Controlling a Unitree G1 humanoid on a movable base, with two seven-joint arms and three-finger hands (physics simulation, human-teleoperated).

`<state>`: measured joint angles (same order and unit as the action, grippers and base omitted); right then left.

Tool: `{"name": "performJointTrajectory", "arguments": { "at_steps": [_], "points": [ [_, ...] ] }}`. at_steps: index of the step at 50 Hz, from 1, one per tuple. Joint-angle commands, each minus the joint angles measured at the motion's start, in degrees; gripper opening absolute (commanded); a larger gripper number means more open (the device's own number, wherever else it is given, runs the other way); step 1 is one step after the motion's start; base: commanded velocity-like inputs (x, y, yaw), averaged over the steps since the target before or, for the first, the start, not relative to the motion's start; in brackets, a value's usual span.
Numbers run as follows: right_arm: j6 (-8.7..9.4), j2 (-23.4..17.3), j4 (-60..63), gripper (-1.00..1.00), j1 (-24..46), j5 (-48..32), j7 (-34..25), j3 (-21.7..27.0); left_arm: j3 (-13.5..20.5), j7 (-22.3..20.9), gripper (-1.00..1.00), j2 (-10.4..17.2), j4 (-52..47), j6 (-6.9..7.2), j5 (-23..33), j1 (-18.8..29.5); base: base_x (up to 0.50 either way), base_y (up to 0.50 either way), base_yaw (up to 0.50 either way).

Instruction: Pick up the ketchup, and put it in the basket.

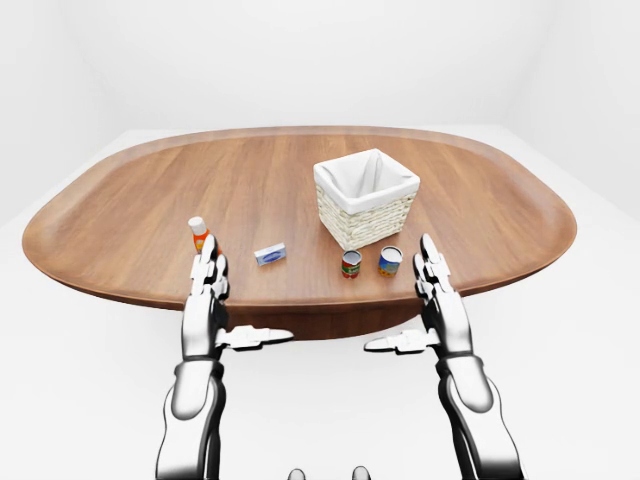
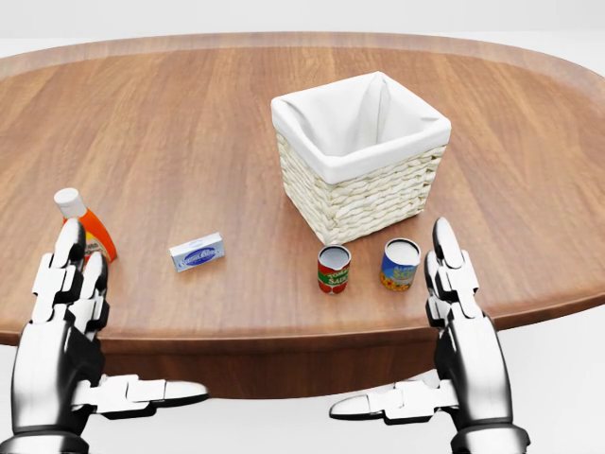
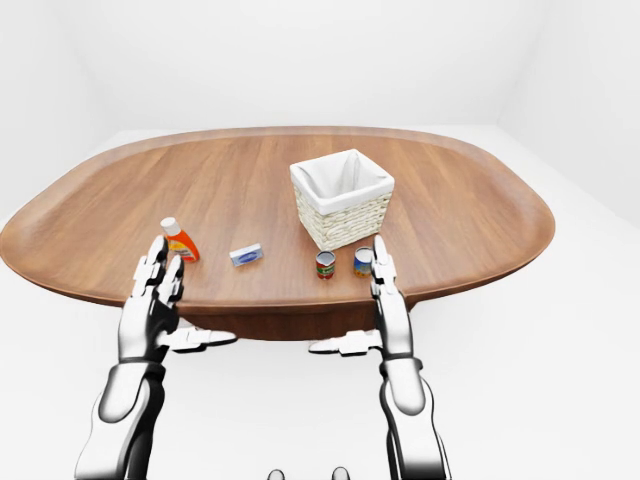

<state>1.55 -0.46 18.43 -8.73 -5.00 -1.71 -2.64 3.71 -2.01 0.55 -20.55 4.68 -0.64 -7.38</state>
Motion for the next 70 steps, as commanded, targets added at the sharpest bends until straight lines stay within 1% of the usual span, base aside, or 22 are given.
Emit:
{"name": "performJointTrajectory", "arguments": {
  "at_steps": [1, 9, 12, 19, 26, 27, 28, 29, 30, 31, 42, 44, 45, 46, 53, 55, 59, 61, 63, 64, 67, 70],
  "points": [
    [1.69, -0.01, 8.23, 1.0, -3.59, -2.23, 0.73, -1.07, 1.71, -1.3, 1.0, -0.65, -9.35, 0.32, -0.53, -3.17, 0.0, 0.0, 0.0],
    [1.92, 0.35, 7.83, 1.0, -2.76, -0.88, 1.32, 0.23, 1.99, -1.33, 1.0, -0.77, -9.32, 0.32, -1.03, -3.01, 0.0, 0.0, 0.0],
    [1.33, 0.36, 6.67, 1.0, -2.44, -1.07, 1.48, 0.05, 2.26, -1.49, 1.0, -0.86, -9.83, 0.32, -1.8, -3.16, 0.0, 0.0, 0.0],
    [1.76, 0.24, 7.2, 1.0, -2.69, -1.2, 1.27, -0.21, 2.37, -1.71, 1.0, -0.86, -10.38, 0.32, -2.32, -3.36, 0.0, 0.0, 0.0],
    [1.59, 0.12, 7.05, 1.0, -2.71, -0.85, 0.72, -0.09, 2.65, -2.26, 1.0, -0.91, -10.64, 0.32, -3.55, -3.36, 0.0, 0.0, 0.0],
    [0.62, -0.11, 7.5, 1.0, -3.25, -0.06, -0.19, -0.01, 2.58, -2.71, 1.0, -0.94, -9.93, 0.32, -3.83, -3.56, 0.0, 0.0, 0.0],
    [0.37, -0.13, 7.94, 1.0, -3.54, -0.07, -0.42, -0.02, 2.53, -2.81, 1.0, -0.95, -9.92, 0.32, -3.99, -3.65, 0.0, 0.0, 0.0],
    [-0.6, -0.24, 8.26, 1.0, -3.9, 0.48, -1.17, -0.07, 2.56, -2.9, 1.0, -0.96, -10.02, 0.32, -4.39, -3.62, 0.29, 0.0, 0.0],
    [-0.68, -0.18, 8.4, 1.0, -4.07, 0.82, -1.42, 0.04, 2.52, -2.87, 1.0, -0.91, -9.9, 0.32, -4.26, -3.57, 0.47, 0.0, 0.0],
    [-0.13, -0.07, 8.14, 1.0, -3.72, 0.33, -1.0, 0.26, 2.51, -2.87, 1.0, -0.88, -9.62, 0.32, -4.21, -3.48, 0.5, 0.02, 0.0],
    [-0.86, 0.08, 7.16, 1.0, -3.54, -0.91, -0.54, 0.07, 2.87, -3.15, 1.0, -0.88, -10.53, 0.32, -5.32, -3.68, 0.5, 0.02, 0.0],
    [-1.27, 0.2, 6.6, 1.0, -3.21, -1.56, 0.38, 0.41, 2.93, -3.07, 1.0, -0.97, -10.17, 0.32, -5.41, -3.5, 0.5, 0.02, 0.0],
    [-0.33, 0.35, 5.88, 1.0, -2.49, -1.77, 0.89, 0.63, 3.02, -2.99, 1.0, -1.04, -10.0, 0.32, -5.79, -3.41, 0.49, 0.02, 0.0],
    [-0.8, 0.33, 5.92, 1.0, -2.63, -1.19, 0.56, 0.57, 2.82, -2.8, 1.0, -0.93, -9.66, 0.32, -5.0, -3.4, 0.0, 0.0, 0.0],
    [-0.86, 0.31, 6.16, 1.0, -2.8, -1.35, 0.97, 0.37, 2.82, -2.74, 1.0, -0.92, -9.49, 0.32, -5.08, -3.53, 0.0, 0.0, 0.0],
    [-1.15, 0.26, 5.88, 1.0, -2.79, -1.64, 1.04, 0.17, 2.8, -2.74, 1.0, -0.86, -9.4, 0.32, -5.02, -3.47, 0.0, 0.0, 0.0],
    [-0.72, 0.22, 6.49, 1.0, -2.91, -1.48, 0.95, 0.24, 2.87, -2.97, 1.0, -0.87, -10.15, 0.32, -5.3, -3.81, 0.0, 0.0, 0.0],
    [-0.93, 0.18, 6.97, 1.0, -3.2, -1.83, 1.04, 0.16, 2.74, -2.91, 1.0, -0.75, -9.93, 0.32, -4.54, -3.77, 0.0, 0.0, 0.0],
    [-2.91, 0.08, 7.95, 1.0, -4.1, -0.09, -0.15, 0.03, 2.8, -3.03, 1.0, -0.78, -10.01, 0.32, -4.61, -3.67, 0.0, 0.0, 0.0],
    [-2.51, -0.09, 8.37, 1.0, -4.51, -0.43, -0.42, -0.16, 2.77, -3.16, 1.0, -0.77, -10.14, 0.32, -4.61, -3.77, 0.13, 0.25, 0.0],
    [-3.45, -0.15, 7.21, 1.0, -4.27, -1.3, -0.41, -0.24, 2.72, -3.42, 1.0, -0.85, -10.64, 0.32, -4.72, -4.01, 0.35, 0.37, 0.0],
    [-3.32, 0.0, 7.11, 1.0, -4.16, -1.55, -0.18, -0.07, 2.68, -3.52, 1.0, -0.86, -10.55, 0.32, -4.57, -4.02, 0.41, 0.4, 0.0]
  ]
}}
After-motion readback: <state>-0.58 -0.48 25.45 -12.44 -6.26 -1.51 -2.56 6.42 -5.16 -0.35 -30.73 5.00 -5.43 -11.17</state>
